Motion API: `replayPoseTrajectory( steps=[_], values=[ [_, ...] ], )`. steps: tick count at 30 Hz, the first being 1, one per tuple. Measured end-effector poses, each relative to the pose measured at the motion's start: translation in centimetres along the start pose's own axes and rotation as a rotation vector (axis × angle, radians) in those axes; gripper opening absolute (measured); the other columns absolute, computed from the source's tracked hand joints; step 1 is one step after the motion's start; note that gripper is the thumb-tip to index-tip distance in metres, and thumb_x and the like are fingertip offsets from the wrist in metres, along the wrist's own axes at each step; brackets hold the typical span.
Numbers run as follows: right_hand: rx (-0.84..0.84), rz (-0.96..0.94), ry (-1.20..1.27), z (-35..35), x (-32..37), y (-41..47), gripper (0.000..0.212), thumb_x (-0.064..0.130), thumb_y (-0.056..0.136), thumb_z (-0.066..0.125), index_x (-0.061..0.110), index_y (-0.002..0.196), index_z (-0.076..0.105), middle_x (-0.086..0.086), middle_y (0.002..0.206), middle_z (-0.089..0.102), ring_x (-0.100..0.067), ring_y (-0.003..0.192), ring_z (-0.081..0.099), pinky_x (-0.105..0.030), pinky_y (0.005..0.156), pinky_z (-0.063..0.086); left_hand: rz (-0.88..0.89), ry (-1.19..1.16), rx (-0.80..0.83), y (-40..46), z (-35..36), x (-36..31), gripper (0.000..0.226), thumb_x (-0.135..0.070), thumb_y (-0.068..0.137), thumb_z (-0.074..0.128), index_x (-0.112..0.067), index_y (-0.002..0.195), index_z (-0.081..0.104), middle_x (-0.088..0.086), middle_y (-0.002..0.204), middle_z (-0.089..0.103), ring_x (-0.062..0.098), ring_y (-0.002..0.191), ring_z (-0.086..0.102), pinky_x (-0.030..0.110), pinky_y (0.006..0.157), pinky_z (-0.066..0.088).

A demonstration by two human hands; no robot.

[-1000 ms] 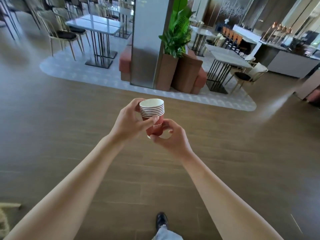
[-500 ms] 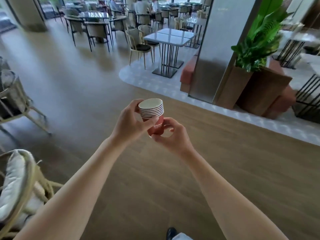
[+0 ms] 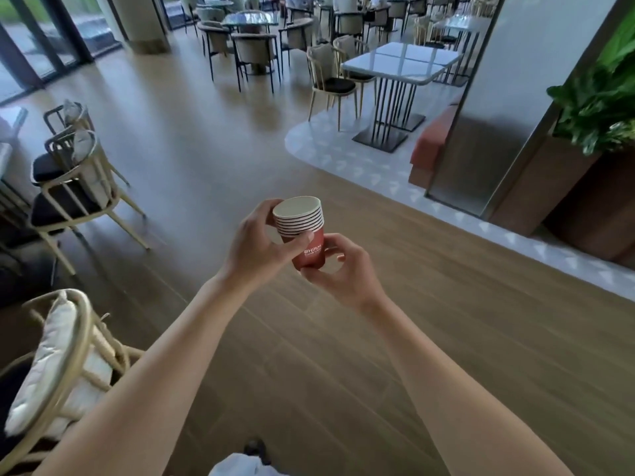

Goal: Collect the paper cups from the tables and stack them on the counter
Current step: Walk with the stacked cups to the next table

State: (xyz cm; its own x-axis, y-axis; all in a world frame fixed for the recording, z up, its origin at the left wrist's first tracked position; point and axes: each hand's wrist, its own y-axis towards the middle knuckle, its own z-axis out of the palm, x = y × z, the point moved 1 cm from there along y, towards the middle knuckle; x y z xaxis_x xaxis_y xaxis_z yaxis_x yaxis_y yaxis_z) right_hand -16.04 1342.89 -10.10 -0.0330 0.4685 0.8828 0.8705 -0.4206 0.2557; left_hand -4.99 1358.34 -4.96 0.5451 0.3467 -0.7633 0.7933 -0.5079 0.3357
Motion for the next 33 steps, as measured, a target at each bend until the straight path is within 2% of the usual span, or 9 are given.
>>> replayPoseTrajectory(
  steps=[5,9,14,18,26,30,33],
  values=[
    [0.032,0.002,-0.006,3.2,-1.1,4.9,0.048,0.024,0.071,0.092,0.028,0.115,0.072,0.015,0.106,0.076,-0.008,0.101,0.069,-0.008,0.085,0.042,-0.025,-0.005,-0.018,3.9,-1.0,3.8,0.082,-0.069,0.068,0.069,-0.021,0.135,0.063,-0.010,0.119,0.071,0.009,0.108,0.066,0.029,0.094,0.051],
    [0.045,0.011,-0.020,7.3,-1.4,10.0,0.048,0.024,0.071,0.092,0.030,0.114,0.072,0.016,0.106,0.076,-0.008,0.101,0.068,-0.007,0.084,0.041,-0.039,-0.018,-0.034,8.1,-3.0,8.3,0.083,-0.069,0.069,0.069,-0.022,0.137,0.062,-0.011,0.120,0.071,0.008,0.109,0.065,0.029,0.093,0.051],
    [0.067,0.009,-0.045,14.5,-0.8,17.7,0.048,0.025,0.070,0.091,0.030,0.113,0.072,0.015,0.103,0.076,-0.008,0.100,0.069,-0.005,0.083,0.039,-0.067,-0.060,-0.061,14.2,-7.6,15.0,0.083,-0.069,0.069,0.068,-0.023,0.138,0.061,-0.018,0.113,0.068,-0.002,0.099,0.063,0.025,0.089,0.050],
    [0.078,0.014,-0.042,20.2,1.0,23.3,0.046,0.025,0.068,0.091,0.030,0.110,0.073,0.012,0.099,0.077,-0.009,0.098,0.069,-0.006,0.083,0.039,-0.086,-0.037,-0.070,18.8,-12.5,19.4,0.088,-0.070,0.068,0.067,-0.021,0.140,0.062,-0.006,0.121,0.072,0.012,0.109,0.068,0.036,0.095,0.056],
    [0.149,-0.037,-0.045,30.2,4.7,32.8,0.047,0.027,0.069,0.090,0.029,0.113,0.073,0.013,0.101,0.077,-0.008,0.099,0.069,-0.005,0.083,0.039,-0.102,-0.025,-0.138,25.4,-21.7,26.7,0.086,-0.069,0.069,0.068,-0.023,0.141,0.062,-0.007,0.117,0.072,0.014,0.109,0.069,0.041,0.099,0.057],
    [0.229,-0.070,-0.041,34.8,6.0,36.3,0.046,0.027,0.068,0.090,0.030,0.110,0.073,0.013,0.099,0.077,-0.005,0.098,0.069,-0.005,0.082,0.040,-0.148,-0.024,-0.185,26.7,-25.4,30.0,0.089,-0.068,0.070,0.068,-0.021,0.144,0.060,-0.002,0.123,0.073,0.015,0.113,0.068,0.041,0.101,0.056],
    [0.282,-0.104,-0.016,38.3,7.2,38.4,0.043,0.036,0.064,0.086,0.035,0.105,0.070,0.013,0.096,0.076,-0.003,0.094,0.068,-0.005,0.081,0.040,-0.181,-0.001,-0.228,27.2,-28.1,32.2,0.088,-0.066,0.073,0.071,-0.018,0.146,0.059,0.001,0.127,0.072,0.017,0.115,0.067,0.042,0.103,0.055]
  ],
)
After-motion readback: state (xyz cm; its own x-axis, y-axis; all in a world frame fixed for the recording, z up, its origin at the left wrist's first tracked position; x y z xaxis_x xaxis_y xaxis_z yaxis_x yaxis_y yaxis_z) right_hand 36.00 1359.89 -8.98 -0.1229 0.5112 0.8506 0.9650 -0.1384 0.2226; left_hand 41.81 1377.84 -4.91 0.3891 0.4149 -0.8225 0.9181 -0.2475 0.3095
